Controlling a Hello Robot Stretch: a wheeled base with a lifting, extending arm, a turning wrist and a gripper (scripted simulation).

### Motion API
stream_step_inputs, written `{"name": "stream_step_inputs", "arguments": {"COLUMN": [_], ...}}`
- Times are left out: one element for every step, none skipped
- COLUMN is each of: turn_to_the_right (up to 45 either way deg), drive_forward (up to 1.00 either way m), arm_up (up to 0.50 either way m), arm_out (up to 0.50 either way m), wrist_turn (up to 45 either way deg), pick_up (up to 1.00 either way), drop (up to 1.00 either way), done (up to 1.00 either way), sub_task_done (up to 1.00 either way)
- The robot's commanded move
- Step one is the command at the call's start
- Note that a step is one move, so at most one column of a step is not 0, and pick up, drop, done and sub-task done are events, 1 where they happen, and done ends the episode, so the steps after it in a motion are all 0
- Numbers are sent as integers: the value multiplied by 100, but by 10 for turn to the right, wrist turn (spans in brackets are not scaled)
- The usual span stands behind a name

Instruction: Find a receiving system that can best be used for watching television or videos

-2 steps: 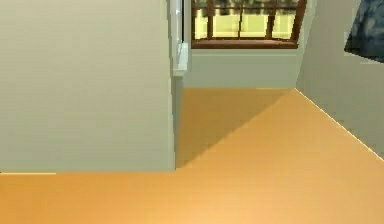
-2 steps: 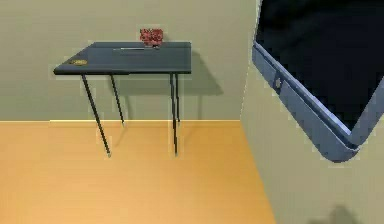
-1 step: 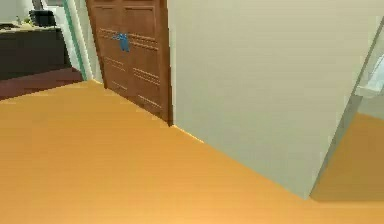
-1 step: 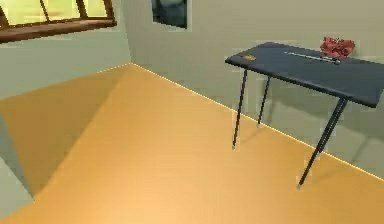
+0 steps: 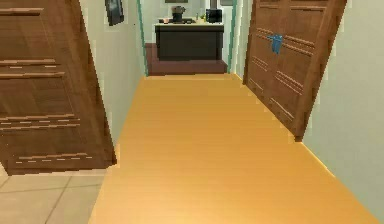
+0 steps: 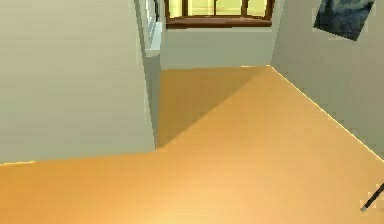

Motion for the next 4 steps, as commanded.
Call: {"name": "stream_step_inputs", "arguments": {"turn_to_the_right": [0, -450, 0, -450], "drive_forward": [10, 0, 35, 0], "arm_up": [0, 0, 0, 0], "arm_out": [0, 0, 0, 0], "wrist_turn": [0, 0, 0, 0], "pick_up": [0, 0, 0, 0], "drop": [0, 0, 0, 0], "done": [0, 0, 0, 0], "sub_task_done": [0, 0, 0, 0]}}
